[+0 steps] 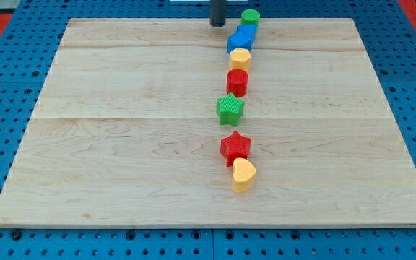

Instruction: Drag the green circle diagonally top right to the blue triangle

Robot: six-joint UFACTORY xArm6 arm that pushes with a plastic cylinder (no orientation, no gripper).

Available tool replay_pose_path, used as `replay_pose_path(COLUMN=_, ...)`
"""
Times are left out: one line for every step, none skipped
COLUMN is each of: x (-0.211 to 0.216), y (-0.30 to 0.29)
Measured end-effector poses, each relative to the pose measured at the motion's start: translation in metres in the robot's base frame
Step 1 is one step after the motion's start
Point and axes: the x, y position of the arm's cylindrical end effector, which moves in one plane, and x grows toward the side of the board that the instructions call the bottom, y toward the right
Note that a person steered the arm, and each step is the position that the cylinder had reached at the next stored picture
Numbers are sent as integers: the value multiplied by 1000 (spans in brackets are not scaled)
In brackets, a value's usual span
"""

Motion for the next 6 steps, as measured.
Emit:
replay_pose_path(x=0, y=-29)
replay_pose_path(x=-1, y=8)
replay_pose_path(x=-3, y=47)
replay_pose_path(x=-4, y=71)
replay_pose_path(x=-5, y=67)
replay_pose_path(x=-5, y=70)
